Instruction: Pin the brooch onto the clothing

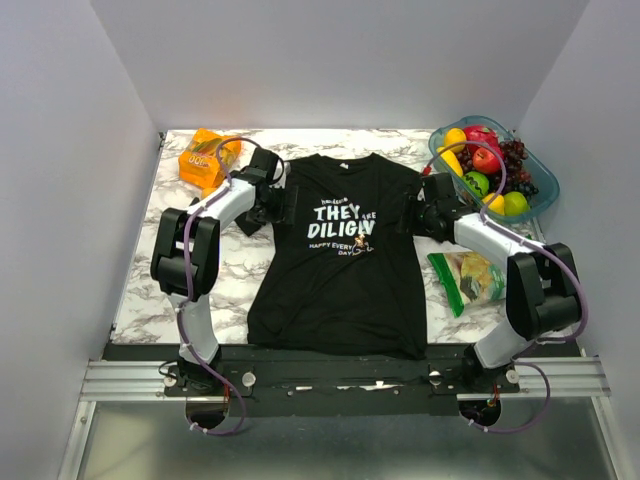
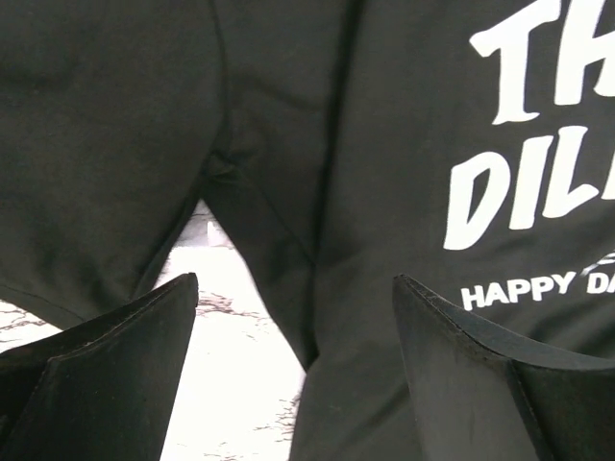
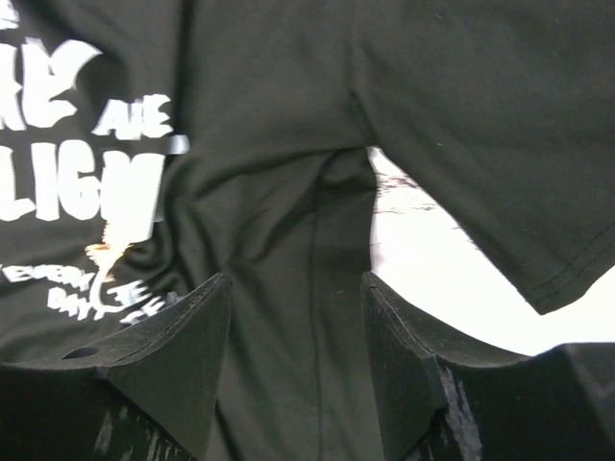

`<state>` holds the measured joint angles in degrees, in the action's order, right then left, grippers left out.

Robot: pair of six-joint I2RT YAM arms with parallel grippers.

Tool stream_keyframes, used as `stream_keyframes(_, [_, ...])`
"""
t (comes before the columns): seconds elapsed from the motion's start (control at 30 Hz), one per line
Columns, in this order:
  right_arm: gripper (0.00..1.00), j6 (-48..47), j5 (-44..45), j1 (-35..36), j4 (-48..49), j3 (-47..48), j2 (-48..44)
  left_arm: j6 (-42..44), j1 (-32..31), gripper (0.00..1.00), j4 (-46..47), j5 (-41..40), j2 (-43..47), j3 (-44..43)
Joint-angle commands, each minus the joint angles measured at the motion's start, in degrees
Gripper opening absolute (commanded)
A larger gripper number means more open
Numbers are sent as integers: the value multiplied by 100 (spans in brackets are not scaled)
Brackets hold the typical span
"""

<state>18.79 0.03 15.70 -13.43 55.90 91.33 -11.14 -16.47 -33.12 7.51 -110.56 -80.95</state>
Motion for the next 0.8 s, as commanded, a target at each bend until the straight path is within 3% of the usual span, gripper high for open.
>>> stream_keyframes(0.0, [63,-24,243,-67,-98,123,315,120,91,88,-19,172,-167,79])
stream_keyframes(0.3, [61,99,383,-94,-37,202,789,59,100,75,-36,453,-607,-97])
stream_keyframes(0.57, [54,231,313,-94,-168,360,930,15,109,39,-54,532,-844,-202])
stream_keyframes(0.77, [50,301,366,-94,-511,562,1053,24,126,18,-19,480,-844,-193])
